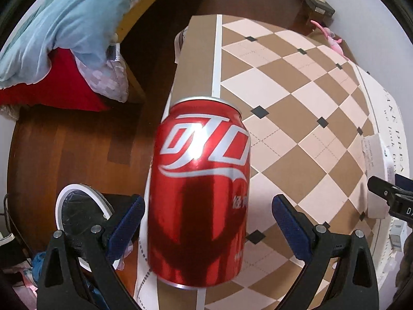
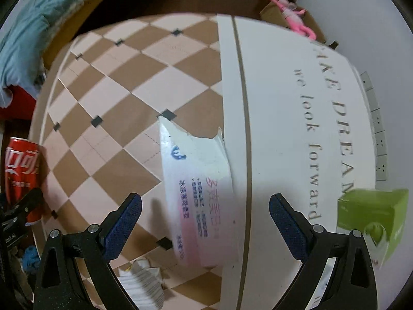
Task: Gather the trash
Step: 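Grasp the red cola can with the left tool while the right tool grasps the toothpaste box, then carry the can and toothpaste box over the bin and release both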
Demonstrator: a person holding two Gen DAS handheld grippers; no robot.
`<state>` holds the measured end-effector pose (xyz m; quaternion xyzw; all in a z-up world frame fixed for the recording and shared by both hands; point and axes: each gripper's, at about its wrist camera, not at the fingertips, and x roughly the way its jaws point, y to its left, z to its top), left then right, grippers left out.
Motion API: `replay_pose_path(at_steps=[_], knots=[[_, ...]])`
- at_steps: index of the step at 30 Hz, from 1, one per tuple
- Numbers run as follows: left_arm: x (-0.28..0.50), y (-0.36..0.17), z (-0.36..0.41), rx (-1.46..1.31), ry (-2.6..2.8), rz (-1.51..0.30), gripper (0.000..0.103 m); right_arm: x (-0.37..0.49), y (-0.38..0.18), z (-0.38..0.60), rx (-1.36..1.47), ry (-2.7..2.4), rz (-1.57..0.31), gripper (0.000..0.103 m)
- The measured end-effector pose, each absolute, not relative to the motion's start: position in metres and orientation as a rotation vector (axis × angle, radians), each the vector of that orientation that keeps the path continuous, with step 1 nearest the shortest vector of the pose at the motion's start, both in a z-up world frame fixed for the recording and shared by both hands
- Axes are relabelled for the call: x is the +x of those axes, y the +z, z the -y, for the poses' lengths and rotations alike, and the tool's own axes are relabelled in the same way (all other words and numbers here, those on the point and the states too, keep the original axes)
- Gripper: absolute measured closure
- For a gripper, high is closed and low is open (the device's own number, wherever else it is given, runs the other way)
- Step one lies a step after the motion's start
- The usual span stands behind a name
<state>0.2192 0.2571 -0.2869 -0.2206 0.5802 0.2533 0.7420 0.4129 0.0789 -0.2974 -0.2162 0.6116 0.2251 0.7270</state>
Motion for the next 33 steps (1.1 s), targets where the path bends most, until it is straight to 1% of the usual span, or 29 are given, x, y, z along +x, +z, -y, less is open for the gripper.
replay_pose_path(at_steps=[3,4,5,6,7,8,9,11,12,17,24,28,33], knots=[[0.224,-0.288,-0.255,-0.480,0.551,-1.270,0.003,0.420,-0.306,-0.081,-0.493,0.493,-1.365,0.004],[0.225,-0.288,-0.254,-0.475,0.551,-1.267,0.006,0.422,-0.308,-0.080,-0.492,0.495,-1.371,0.010],[0.225,-0.287,-0.254,-0.469,0.549,-1.260,0.011,0.423,-0.309,-0.080,-0.488,0.496,-1.377,0.014],[0.226,-0.286,-0.253,-0.457,0.554,-1.256,0.027,0.423,-0.310,-0.079,-0.485,0.499,-1.383,0.018],[0.226,-0.284,-0.251,-0.439,0.568,-1.256,0.041,0.423,-0.311,-0.079,-0.489,0.499,-1.381,0.019],[0.227,-0.284,-0.252,-0.435,0.568,-1.254,0.041,0.423,-0.311,-0.080,-0.491,0.501,-1.378,0.020],[0.226,-0.282,-0.251,-0.436,0.562,-1.248,0.041,0.421,-0.310,-0.080,-0.499,0.508,-1.370,0.024],[0.224,-0.278,-0.251,-0.423,0.569,-1.232,0.041,0.417,-0.307,-0.081,-0.503,0.517,-1.356,0.038],[0.223,-0.275,-0.252,-0.414,0.572,-1.224,0.041,0.413,-0.303,-0.082,-0.505,0.521,-1.345,0.055],[0.210,-0.251,-0.246,-0.407,0.580,-1.173,0.041,0.401,-0.286,-0.083,-0.497,0.534,-1.321,0.054],[0.174,-0.199,-0.245,-0.427,0.593,-1.052,0.041,0.353,-0.237,-0.087,-0.458,0.625,-1.225,0.054],[0.135,-0.164,-0.248,-0.445,0.618,-0.969,0.041,0.318,-0.207,-0.102,-0.427,0.700,-1.175,0.055],[0.076,-0.131,-0.254,-0.446,0.637,-0.897,0.041,0.254,-0.175,-0.130,-0.422,0.818,-1.113,0.055]])
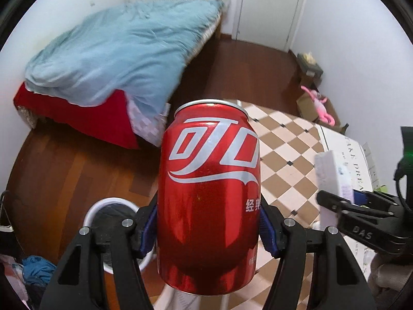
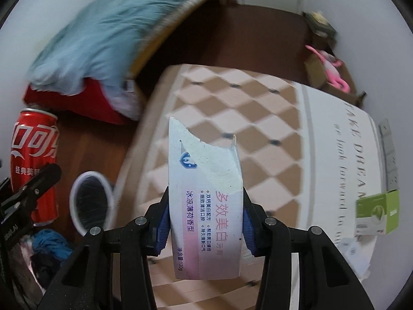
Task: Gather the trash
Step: 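Carry the can and toothpaste box over the bin and release both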
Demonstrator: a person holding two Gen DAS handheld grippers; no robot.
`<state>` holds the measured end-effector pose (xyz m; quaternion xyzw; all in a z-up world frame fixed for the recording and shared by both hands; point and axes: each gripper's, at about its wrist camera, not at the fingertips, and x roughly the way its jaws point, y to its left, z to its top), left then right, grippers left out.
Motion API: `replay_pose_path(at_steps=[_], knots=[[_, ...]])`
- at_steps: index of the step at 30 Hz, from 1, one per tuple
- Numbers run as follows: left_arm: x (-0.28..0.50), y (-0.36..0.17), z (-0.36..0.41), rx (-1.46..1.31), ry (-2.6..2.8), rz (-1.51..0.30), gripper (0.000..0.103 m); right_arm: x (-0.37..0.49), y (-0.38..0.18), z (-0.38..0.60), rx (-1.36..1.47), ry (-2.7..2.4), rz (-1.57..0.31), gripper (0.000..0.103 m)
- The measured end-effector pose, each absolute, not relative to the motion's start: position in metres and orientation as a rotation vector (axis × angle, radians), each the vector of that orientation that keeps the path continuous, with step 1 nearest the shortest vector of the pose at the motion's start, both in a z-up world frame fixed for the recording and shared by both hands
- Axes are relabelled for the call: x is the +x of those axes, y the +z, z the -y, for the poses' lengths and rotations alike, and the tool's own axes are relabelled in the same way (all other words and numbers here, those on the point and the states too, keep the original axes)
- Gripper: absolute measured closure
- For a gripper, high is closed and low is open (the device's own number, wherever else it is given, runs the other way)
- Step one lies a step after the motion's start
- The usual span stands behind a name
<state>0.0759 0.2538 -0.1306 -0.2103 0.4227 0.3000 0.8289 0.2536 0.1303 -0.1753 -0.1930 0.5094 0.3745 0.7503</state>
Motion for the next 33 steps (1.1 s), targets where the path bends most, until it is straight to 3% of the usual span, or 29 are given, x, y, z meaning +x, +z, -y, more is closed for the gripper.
replay_pose_path(at_steps=[11,18,27,29,31,33], knots=[[-0.059,-0.134,-0.303,-0.517,0.756,-0.891,0.041,0.100,-0.178,-0.223,-0.477,1.070,-1.091,0.055],[-0.117,-0.212,-0.373,-0.689,0.804,-1.007,0.041,0.034,-0.253,-0.283,-0.531,1.117,-1.224,0.055],[-0.125,-0.319,-0.445,-0.904,0.756,-1.147,0.039,0.018,-0.353,-0.337,-0.578,1.037,-1.405,0.055],[-0.127,-0.333,-0.452,-0.932,0.756,-1.164,0.035,0.018,-0.365,-0.344,-0.593,1.028,-1.415,0.054],[-0.133,-0.343,-0.460,-0.982,0.757,-1.152,0.006,0.019,-0.376,-0.352,-0.610,1.018,-1.419,0.054],[-0.143,-0.348,-0.463,-1.027,0.768,-1.136,0.003,0.021,-0.386,-0.362,-0.617,1.017,-1.421,0.053]])
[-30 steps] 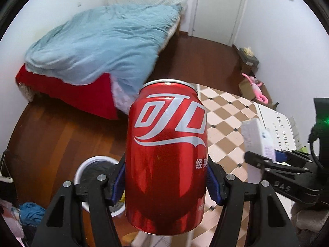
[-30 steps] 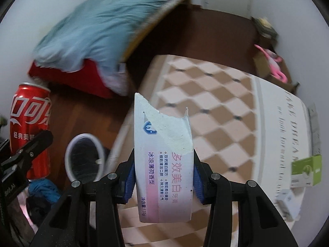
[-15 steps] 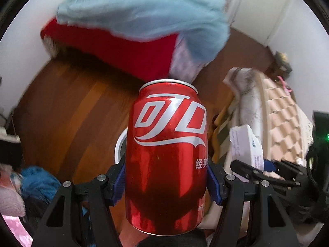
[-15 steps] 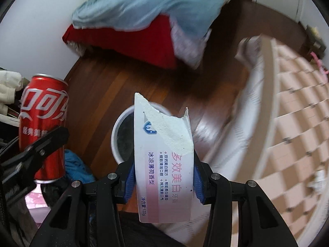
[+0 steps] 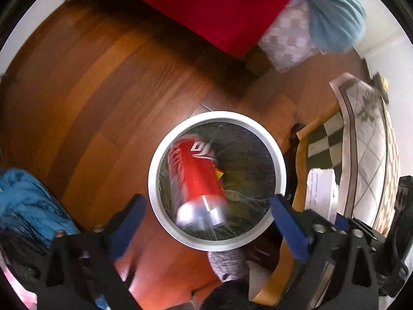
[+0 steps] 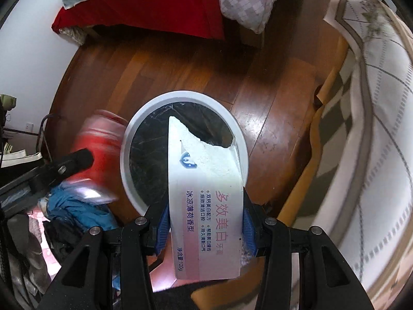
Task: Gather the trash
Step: 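Carry the can and toothpaste box over the bin and release both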
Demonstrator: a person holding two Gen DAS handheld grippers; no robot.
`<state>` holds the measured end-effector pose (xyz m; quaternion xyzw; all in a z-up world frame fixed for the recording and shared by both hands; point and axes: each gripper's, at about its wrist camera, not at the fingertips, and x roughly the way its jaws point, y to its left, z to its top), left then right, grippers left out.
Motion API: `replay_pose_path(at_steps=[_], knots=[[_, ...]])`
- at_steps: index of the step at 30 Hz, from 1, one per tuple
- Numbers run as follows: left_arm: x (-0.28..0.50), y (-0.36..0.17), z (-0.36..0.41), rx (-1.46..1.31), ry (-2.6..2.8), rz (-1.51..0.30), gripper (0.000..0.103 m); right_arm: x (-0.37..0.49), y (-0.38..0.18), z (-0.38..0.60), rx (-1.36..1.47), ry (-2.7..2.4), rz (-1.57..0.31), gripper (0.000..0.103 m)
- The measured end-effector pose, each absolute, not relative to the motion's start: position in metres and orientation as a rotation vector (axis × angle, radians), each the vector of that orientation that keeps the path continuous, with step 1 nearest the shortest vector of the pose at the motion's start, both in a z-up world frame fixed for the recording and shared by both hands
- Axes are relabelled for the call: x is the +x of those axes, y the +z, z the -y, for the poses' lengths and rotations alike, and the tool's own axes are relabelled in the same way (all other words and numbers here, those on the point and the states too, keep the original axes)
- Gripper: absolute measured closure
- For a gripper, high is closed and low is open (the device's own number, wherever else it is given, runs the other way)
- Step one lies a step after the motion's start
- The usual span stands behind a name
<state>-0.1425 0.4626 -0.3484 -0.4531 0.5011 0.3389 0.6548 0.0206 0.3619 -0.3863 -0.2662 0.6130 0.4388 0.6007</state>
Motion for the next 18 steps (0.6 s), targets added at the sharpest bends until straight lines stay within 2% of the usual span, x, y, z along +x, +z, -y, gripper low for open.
replay_pose_path(at_steps=[2,3,4,6,8,10,11,18], knots=[[-0.151,-0.352,-0.464,-1.028,0.802,-1.148,0.003,0.022,-0.394,-0.372,-0.607,1.034,-1.425,0.053],[-0.156,-0.354,-0.462,-1.019,0.826,-1.149,0.003,0.026,-0.397,-0.378,-0.598,1.047,-1.430,0.047],[-0.158,-0.354,-0.462,-1.014,0.846,-1.148,0.003,0.027,-0.400,-0.382,-0.597,1.055,-1.434,0.032],[-0.171,-0.352,-0.458,-0.994,0.887,-1.139,0.003,0.028,-0.403,-0.389,-0.601,1.058,-1.420,0.015],[-0.176,-0.350,-0.450,-0.952,0.943,-1.131,0.003,0.027,-0.403,-0.390,-0.608,1.066,-1.409,0.014],[-0.182,-0.346,-0.440,-0.909,0.991,-1.131,0.003,0.023,-0.403,-0.386,-0.642,1.056,-1.386,0.004],[-0.185,-0.344,-0.436,-0.896,1.001,-1.131,0.003,0.021,-0.402,-0.384,-0.649,1.055,-1.375,0.003],[-0.191,-0.320,-0.403,-0.828,1.015,-1.121,0.003,0.010,-0.383,-0.353,-0.711,1.020,-1.281,0.003]])
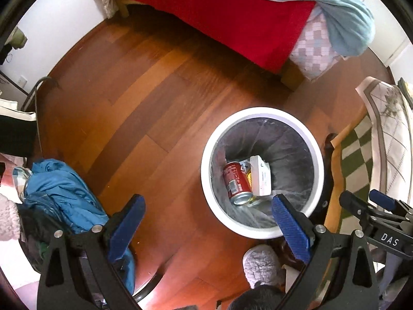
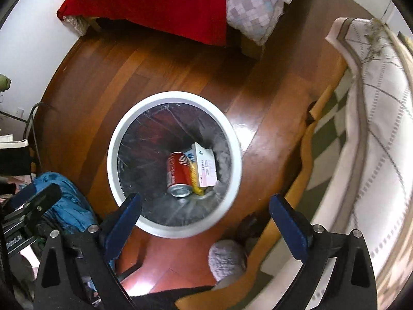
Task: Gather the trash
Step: 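Carry the can and toothpaste box over the bin and release both, then move both tools back toward the table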
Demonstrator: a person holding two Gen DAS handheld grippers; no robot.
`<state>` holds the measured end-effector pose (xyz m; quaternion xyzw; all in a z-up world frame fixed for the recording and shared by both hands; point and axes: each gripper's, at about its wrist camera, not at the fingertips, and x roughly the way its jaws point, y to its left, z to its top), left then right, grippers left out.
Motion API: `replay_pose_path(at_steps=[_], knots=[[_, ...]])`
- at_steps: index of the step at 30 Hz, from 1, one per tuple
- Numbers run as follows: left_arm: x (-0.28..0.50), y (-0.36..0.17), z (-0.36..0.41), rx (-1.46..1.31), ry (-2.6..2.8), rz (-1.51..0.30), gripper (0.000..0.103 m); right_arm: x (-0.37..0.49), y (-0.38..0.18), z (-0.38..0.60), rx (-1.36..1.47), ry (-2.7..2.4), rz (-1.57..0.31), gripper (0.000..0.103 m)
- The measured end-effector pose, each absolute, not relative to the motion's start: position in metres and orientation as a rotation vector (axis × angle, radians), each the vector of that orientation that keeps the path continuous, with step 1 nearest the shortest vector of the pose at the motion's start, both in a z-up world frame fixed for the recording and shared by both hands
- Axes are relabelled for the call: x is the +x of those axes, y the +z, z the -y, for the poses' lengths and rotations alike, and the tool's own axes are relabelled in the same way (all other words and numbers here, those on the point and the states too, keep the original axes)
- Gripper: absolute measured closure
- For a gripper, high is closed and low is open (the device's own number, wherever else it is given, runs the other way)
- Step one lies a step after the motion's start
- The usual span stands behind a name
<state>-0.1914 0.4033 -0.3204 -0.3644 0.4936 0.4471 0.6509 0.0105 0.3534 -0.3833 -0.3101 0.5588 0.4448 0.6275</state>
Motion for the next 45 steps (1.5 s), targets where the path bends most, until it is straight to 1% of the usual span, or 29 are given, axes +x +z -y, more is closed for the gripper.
replay_pose_path(at_steps=[8,17,29,35,39,43,45], knots=[[-0.190,-0.284,-0.371,-0.766,1.007,-1.091,0.003,-0.003,-0.344,-0.317,-0.711,1.035,-1.210,0.003],[-0.203,-0.232,-0.333,-0.695,1.024,-1.021,0.003,-0.022,-0.286,-0.272,-0.670,1.080,-1.125,0.003],[-0.220,-0.160,-0.267,-0.609,1.039,-0.904,0.003,-0.033,-0.201,-0.187,-0.538,1.155,-1.006,0.003],[-0.213,-0.137,-0.236,-0.577,1.031,-0.888,0.003,-0.029,-0.168,-0.142,-0.432,1.180,-0.986,0.003],[-0.185,-0.129,-0.213,-0.542,0.995,-0.875,0.003,-0.006,-0.156,-0.107,-0.321,1.156,-1.023,0.003],[-0.125,-0.140,-0.189,-0.515,0.909,-0.913,0.003,0.038,-0.157,-0.065,-0.253,1.058,-1.045,0.003],[-0.087,-0.152,-0.177,-0.511,0.855,-0.941,0.003,0.075,-0.164,-0.036,-0.216,0.961,-1.068,0.003]])
